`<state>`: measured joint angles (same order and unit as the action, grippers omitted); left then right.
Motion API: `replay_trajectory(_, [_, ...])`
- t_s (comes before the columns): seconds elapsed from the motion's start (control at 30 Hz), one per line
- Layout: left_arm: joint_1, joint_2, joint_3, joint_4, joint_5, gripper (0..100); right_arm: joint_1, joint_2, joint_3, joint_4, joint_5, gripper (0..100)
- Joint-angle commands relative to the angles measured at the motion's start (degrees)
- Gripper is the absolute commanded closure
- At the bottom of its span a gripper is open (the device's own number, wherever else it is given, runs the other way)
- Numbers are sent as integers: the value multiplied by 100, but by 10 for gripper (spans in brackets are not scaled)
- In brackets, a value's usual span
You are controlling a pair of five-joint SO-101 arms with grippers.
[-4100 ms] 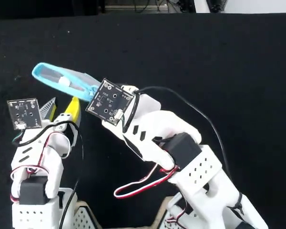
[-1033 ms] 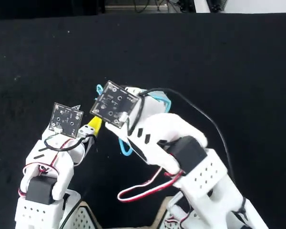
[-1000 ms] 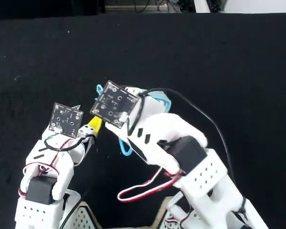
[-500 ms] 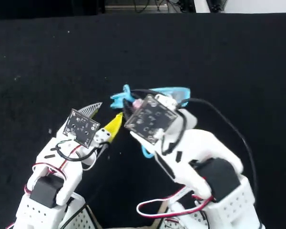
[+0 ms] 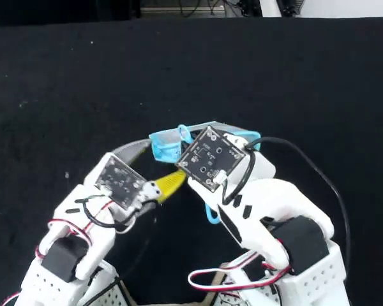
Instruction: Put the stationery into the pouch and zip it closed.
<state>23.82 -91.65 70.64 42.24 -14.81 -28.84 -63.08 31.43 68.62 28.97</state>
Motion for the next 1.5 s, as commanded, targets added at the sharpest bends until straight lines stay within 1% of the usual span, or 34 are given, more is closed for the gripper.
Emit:
replay_trajectory(0.0, [163,18,119,-492,-44,700,105,-119,-382,88,-9,988])
replay_trajectory(0.13, [207,176,198,-712,-44,700,105,-119,-382,97,-9,988])
replay_trajectory(0.33, [215,1002,171,-1178,-35,700,114,-119,-382,97,-9,988])
replay_trajectory(0.43, [224,1187,171,-1196,-9,701,114,-119,-382,97,-9,988])
replay_trajectory(0.5, [295,1134,171,-1169,-9,730,123,-119,-382,97,-9,988])
replay_trajectory(0.57, [374,958,136,-976,-9,816,202,-119,-365,62,0,988])
replay_trajectory(0.67, [549,492,40,-651,-9,985,440,-119,-365,44,18,988])
replay_trajectory(0.73, [629,114,48,-492,0,940,501,-119,-356,35,-9,988])
replay_trajectory(0.83, [602,-299,75,-343,0,976,484,-119,-374,35,-9,988])
replay_trajectory(1.0, [585,-686,-92,369,-44,972,484,-110,-356,-273,-26,988])
replay_trajectory(1.07, [391,-765,-277,765,-44,971,413,-75,-356,-457,-334,988])
replay_trajectory(1.17, [-84,-782,-673,1327,-44,971,18,-66,-312,-712,-809,988])
replay_trajectory(1.23, [-365,-782,-963,1705,-44,971,-273,-66,-295,-826,-853,988])
replay_trajectory(1.33, [-444,-782,-1235,2268,-44,971,-492,57,-233,-835,-853,988])
replay_trajectory(1.47, [-479,-774,-1270,2497,-44,962,-510,312,-259,-703,-853,988])
